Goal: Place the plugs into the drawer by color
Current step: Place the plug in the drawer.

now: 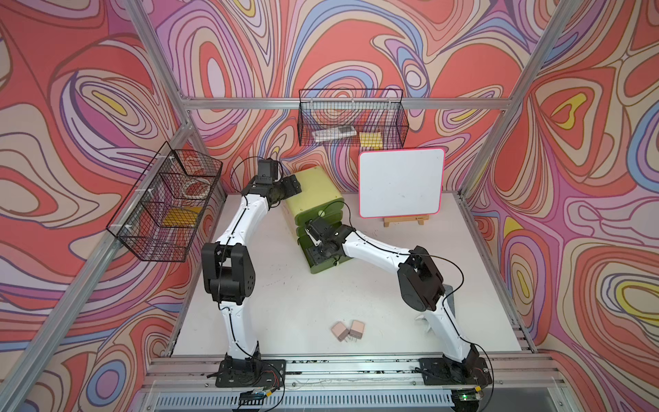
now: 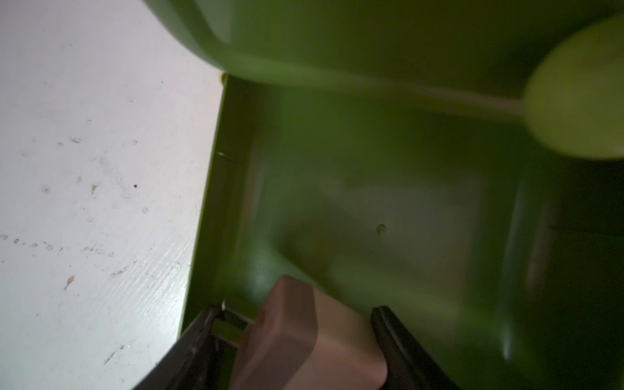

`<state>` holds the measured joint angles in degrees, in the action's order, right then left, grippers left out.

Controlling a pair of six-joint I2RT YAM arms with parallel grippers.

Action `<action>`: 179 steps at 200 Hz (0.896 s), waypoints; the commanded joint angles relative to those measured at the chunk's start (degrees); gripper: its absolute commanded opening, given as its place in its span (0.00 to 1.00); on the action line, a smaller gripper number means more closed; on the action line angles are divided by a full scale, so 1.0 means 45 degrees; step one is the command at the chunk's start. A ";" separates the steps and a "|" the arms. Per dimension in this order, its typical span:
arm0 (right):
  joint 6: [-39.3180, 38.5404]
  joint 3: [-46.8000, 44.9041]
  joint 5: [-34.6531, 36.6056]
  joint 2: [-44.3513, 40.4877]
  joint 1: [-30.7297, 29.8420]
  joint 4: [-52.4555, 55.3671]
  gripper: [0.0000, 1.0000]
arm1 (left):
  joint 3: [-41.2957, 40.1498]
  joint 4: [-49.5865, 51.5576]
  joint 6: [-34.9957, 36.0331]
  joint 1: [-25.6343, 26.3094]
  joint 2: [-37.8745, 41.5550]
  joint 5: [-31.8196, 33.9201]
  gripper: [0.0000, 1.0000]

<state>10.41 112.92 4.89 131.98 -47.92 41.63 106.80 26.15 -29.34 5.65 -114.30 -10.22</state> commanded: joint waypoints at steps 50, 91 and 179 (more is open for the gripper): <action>-0.0088 -0.0523 -0.1214 0.0280 0.0071 -0.1002 0.56 | -0.0558 0.2889 0.0700 0.0229 -0.0704 0.0213 0.86; -0.0296 -0.0499 -0.1242 -0.0047 0.0111 -0.1010 0.66 | -0.0442 0.2966 0.0742 0.0230 -0.0849 0.0255 0.86; -0.0632 -0.0703 -0.0970 -0.1131 0.0188 -0.0816 0.79 | -0.0639 0.2868 0.0700 0.0229 -0.0694 0.0245 0.86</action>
<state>8.21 110.76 -0.03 132.05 -47.22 37.65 106.98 26.39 -28.93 5.69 -114.32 -9.89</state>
